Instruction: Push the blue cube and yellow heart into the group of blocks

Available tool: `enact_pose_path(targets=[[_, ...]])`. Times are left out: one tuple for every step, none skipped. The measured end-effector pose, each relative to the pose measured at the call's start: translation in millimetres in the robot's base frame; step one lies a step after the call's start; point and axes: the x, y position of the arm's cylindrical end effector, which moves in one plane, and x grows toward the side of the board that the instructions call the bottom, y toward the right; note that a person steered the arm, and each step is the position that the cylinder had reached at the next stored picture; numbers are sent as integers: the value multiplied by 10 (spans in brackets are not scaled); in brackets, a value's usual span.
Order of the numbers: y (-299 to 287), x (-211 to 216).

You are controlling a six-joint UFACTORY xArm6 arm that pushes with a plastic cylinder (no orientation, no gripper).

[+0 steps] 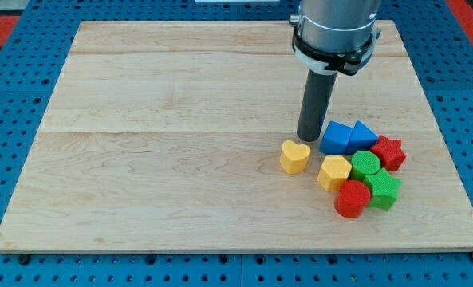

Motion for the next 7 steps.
enact_pose_path(targets=[[-508, 7], [-748, 212], [-659, 455], [-404, 422], [-179, 431], [-305, 429], [-537, 65]])
